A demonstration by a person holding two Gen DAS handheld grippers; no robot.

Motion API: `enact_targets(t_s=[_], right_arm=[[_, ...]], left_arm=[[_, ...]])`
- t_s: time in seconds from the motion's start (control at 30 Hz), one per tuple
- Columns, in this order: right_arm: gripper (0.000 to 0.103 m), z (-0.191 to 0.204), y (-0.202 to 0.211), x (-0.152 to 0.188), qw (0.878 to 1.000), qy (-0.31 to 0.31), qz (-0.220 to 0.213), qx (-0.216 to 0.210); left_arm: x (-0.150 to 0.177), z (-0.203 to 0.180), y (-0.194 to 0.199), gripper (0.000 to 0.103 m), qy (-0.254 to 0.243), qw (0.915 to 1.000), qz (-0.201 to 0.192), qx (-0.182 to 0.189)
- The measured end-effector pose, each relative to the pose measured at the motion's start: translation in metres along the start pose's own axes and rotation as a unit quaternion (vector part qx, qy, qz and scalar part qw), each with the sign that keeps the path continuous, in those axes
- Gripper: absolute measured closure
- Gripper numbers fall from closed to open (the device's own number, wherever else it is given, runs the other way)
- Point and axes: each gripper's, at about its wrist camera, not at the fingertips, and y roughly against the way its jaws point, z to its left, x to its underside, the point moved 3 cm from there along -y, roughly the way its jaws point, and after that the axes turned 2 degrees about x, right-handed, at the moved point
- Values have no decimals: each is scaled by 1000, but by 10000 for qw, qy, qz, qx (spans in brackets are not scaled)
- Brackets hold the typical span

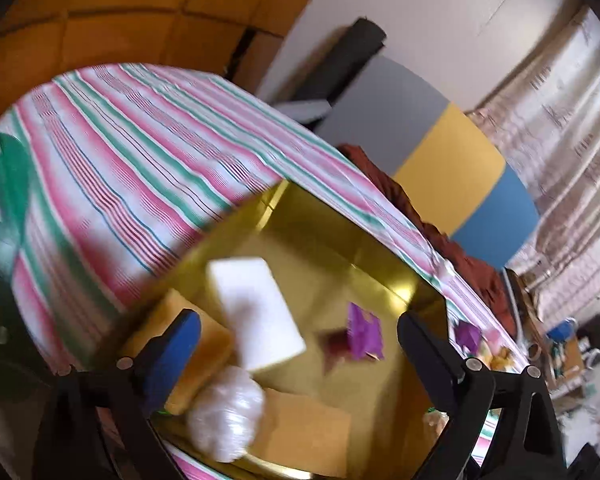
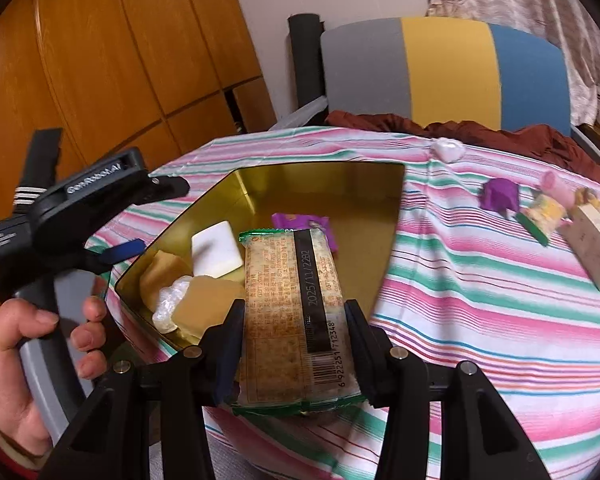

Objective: Organize objects
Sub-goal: 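Lower the cracker package into the gold tin and open the right tool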

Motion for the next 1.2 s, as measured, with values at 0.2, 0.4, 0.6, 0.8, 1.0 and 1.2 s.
enact_targets(t_s=[0.2,0.4,0.6,0.8,1.0,1.2], right_arm=[[55,13,-25,-2,9983,212,388,380],[53,15,-38,1,9973,111,589,416],[53,16,-27,0,9987,79,407,285],[53,7,-16,-3,9995,-94,187,235],[53,-13,-5,-5,9989,-364,-14,300],[53,-42,4,-5,9962,-695,-155,499]], left_arm=[[-2,10,13,1,-79,9995,-202,-219],[0,18,17,1,9,9996,-154,-221],[2,15,16,1,21,9997,-132,-212],[10,5,13,1,-120,9997,-20,-200],[21,-13,10,0,-336,9993,128,-130],[35,-38,6,0,-613,9975,333,66]])
